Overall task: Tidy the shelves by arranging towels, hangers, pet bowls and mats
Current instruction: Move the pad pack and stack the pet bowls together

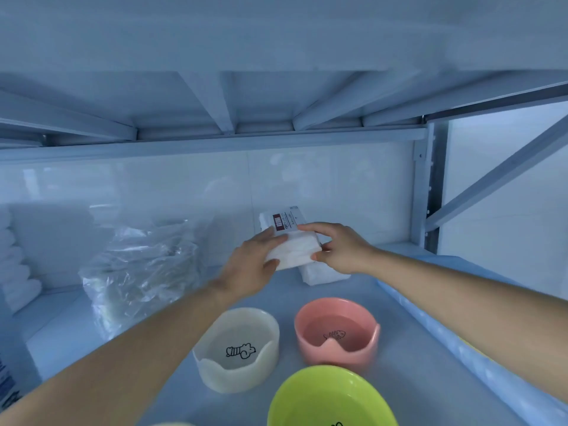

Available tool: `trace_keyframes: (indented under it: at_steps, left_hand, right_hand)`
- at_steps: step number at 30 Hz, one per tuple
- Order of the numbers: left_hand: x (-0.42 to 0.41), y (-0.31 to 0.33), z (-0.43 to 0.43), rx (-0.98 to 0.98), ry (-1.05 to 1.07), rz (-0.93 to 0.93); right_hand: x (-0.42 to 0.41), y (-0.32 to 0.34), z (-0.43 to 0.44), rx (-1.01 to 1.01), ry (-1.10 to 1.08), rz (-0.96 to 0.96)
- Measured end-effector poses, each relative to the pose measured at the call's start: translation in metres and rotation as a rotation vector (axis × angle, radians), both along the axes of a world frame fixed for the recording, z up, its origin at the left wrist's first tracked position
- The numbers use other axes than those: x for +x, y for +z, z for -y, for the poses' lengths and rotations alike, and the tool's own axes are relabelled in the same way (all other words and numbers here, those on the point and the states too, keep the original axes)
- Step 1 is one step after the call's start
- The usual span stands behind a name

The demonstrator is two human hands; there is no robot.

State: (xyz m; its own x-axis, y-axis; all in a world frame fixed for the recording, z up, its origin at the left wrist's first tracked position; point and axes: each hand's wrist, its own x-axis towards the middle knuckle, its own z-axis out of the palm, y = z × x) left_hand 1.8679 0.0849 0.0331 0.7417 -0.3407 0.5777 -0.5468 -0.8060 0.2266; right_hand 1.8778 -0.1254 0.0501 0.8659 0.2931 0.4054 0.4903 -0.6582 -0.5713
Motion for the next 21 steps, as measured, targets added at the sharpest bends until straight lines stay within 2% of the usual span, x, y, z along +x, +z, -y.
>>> trace_keyframes:
  at_steps: [4,11,17,21]
  left_hand:
    - [0.005,0.007,0.034,-0.025,-0.079,-0.043]
    - [0.026,-0.010,0.075,0.107,-0.121,-0.088]
    - [0.042,-0.015,0.080,0.167,-0.044,-0.081]
    - [0.043,-0.011,0.072,0.319,0.044,-0.088]
  right_hand:
    - [-0.002,0.008,0.035,0.008,-0.028,0.016]
    - [0.015,-0.010,0.074,-0.073,-0.077,-0.061]
    - [0.036,-0.020,0.074,-0.080,-0.095,-0.089]
    - [0.040,-0.022,0.063,-0.282,-0.126,-0.012]
